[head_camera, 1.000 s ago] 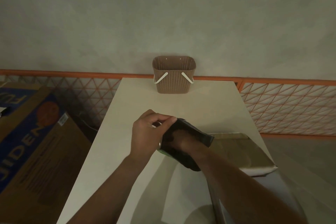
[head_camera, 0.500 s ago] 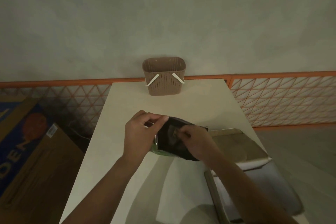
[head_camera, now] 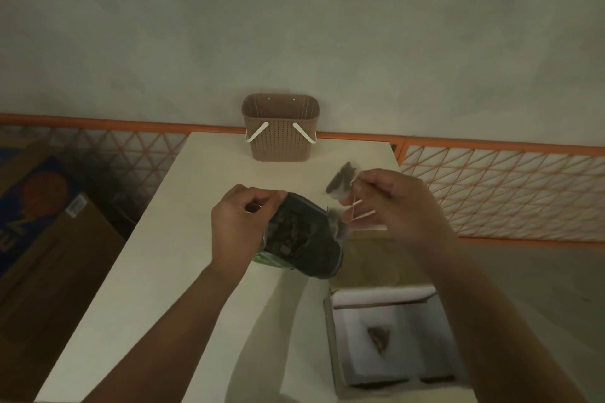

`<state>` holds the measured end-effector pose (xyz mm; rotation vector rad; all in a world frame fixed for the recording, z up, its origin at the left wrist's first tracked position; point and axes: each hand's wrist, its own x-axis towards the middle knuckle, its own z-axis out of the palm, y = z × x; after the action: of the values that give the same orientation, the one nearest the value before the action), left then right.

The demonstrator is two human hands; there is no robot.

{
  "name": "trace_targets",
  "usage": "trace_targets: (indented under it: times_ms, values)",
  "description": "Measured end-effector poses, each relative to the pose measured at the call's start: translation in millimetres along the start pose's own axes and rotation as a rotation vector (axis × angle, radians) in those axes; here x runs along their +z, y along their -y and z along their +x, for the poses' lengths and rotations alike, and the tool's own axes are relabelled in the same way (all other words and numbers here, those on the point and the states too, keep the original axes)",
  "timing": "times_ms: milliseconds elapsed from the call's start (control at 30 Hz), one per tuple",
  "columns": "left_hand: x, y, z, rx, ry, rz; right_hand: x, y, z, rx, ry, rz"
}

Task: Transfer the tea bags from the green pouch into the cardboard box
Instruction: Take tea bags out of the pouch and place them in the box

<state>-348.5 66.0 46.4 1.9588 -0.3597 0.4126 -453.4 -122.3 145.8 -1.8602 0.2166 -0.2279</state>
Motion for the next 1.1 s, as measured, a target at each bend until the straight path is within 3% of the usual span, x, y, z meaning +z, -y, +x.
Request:
trace_targets:
  times_ms: [367,667,833,933,1000,1067,1100]
  values:
    - [17,-7,-28,0.014,-0.047,-0.028,-25,-103,-49,0.205,-0.054,0.016]
    - [22,5,-59,0.128,-0.066,-0.096,15,-213,-58,0.598,0.034,-0.057]
    - [19,13,-69,0.205,-0.064,-0.119,25,-246,-58,0.419,0.066,-0.511]
    - [17,20,-76,0.235,-0.077,-0.161,23,-243,-66,0.325,0.018,-0.633]
    - [15,25,-79,0.254,-0.080,-0.162,23,-226,-70,0.186,-0.149,-0.609]
    - [15,28,-82,0.266,-0.083,-0.164,28,-199,-72,-0.030,-0.320,-0.403]
    - [14,29,-83,0.265,-0.083,-0.180,33,-185,-72,-0.126,-0.324,-0.287]
